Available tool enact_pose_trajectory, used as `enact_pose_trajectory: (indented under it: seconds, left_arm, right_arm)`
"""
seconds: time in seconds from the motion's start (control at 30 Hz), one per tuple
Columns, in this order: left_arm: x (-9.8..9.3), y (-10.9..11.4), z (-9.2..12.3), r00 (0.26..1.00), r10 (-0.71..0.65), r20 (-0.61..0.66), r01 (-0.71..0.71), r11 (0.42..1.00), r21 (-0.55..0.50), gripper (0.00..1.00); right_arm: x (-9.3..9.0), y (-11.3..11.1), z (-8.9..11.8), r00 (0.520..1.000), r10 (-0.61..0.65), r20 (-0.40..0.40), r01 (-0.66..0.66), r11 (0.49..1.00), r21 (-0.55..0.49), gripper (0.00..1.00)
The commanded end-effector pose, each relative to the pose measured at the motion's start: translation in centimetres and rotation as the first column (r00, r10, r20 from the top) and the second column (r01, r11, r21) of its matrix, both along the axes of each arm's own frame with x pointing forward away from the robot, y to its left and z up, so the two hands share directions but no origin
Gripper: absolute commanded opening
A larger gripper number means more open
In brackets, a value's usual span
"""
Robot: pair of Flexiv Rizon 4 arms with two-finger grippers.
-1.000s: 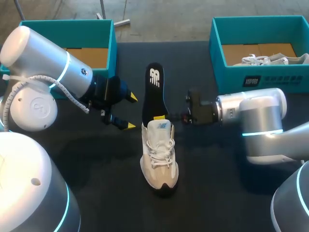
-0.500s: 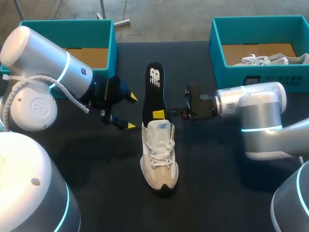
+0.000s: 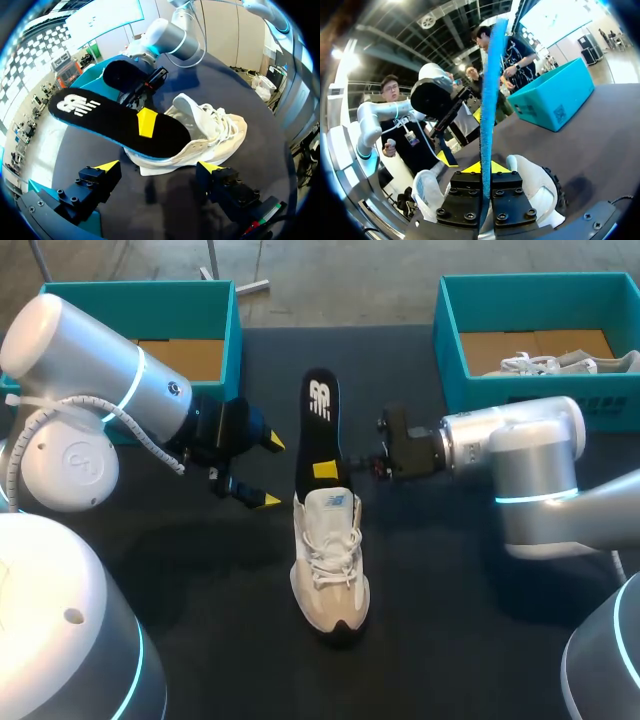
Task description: Take the shoe out of the shoebox, open the shoe tongue, remove and reinsert the insole, then place the shoe into the shoebox
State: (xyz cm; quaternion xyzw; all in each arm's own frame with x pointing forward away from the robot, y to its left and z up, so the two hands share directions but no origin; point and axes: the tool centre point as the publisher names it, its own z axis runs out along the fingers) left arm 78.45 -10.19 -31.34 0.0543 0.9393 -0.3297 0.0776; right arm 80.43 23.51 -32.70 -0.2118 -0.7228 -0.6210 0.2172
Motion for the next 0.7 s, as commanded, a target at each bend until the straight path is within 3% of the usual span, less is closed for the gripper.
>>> enact_pose_trajectory:
  seconds: [0.03,0.7]
  left_arm:
    - [0.0,0.0,0.0,1.000,0.001,0.000,-0.001,1.000,0.004,1.00]
    - [0.0,0.0,0.0,1.000,0.001,0.000,-0.001,1.000,0.004,1.00]
  right_arm:
    - [-0.4,-0.1,-0.3,1.000,0.000,-0.009,0.000,1.000,-0.007,0.00]
    - [-3.3,0.1,-1.8,0.996,-0.021,-0.092,0.016,0.999,-0.048,0.00]
